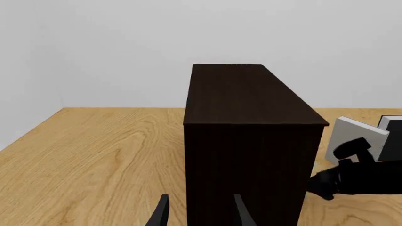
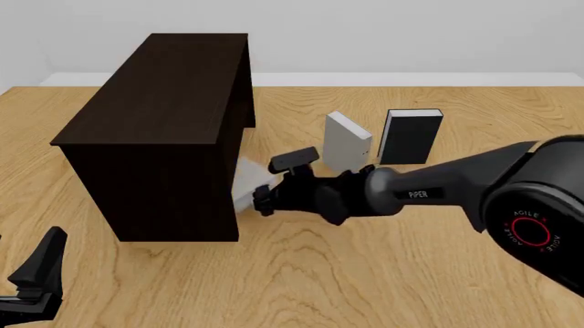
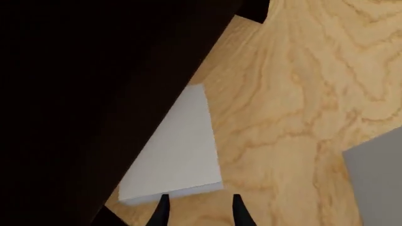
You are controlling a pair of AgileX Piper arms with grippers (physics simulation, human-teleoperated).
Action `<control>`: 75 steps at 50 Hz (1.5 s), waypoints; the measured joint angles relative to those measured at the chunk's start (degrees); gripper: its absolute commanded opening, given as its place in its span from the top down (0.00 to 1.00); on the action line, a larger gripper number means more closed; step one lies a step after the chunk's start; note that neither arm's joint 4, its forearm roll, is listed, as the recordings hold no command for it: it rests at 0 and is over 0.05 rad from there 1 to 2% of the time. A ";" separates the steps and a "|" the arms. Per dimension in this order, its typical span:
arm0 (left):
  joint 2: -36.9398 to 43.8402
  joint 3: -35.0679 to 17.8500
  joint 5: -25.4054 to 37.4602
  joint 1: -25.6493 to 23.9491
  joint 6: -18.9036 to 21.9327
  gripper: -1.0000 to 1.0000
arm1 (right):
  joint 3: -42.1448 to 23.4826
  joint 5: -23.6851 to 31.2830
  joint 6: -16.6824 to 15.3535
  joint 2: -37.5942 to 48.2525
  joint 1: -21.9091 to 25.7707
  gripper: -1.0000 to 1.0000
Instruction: Pick up the book on the right and place it under the cabinet shelf.
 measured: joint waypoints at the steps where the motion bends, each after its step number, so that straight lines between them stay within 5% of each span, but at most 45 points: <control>1: 0.00 0.00 0.00 0.00 0.00 0.00 | -0.32 0.10 0.30 0.19 0.19 0.00; 37: 0.01 0.00 0.00 0.00 0.00 0.00 | -3.91 0.47 3.38 2.43 2.27 0.00; 58: 0.00 0.00 0.00 0.00 0.00 0.00 | 7.28 -3.82 1.62 -8.98 -2.53 0.00; 75: 0.00 0.00 0.00 0.00 0.00 0.00 | 20.45 -6.97 -0.26 -26.82 -5.48 0.00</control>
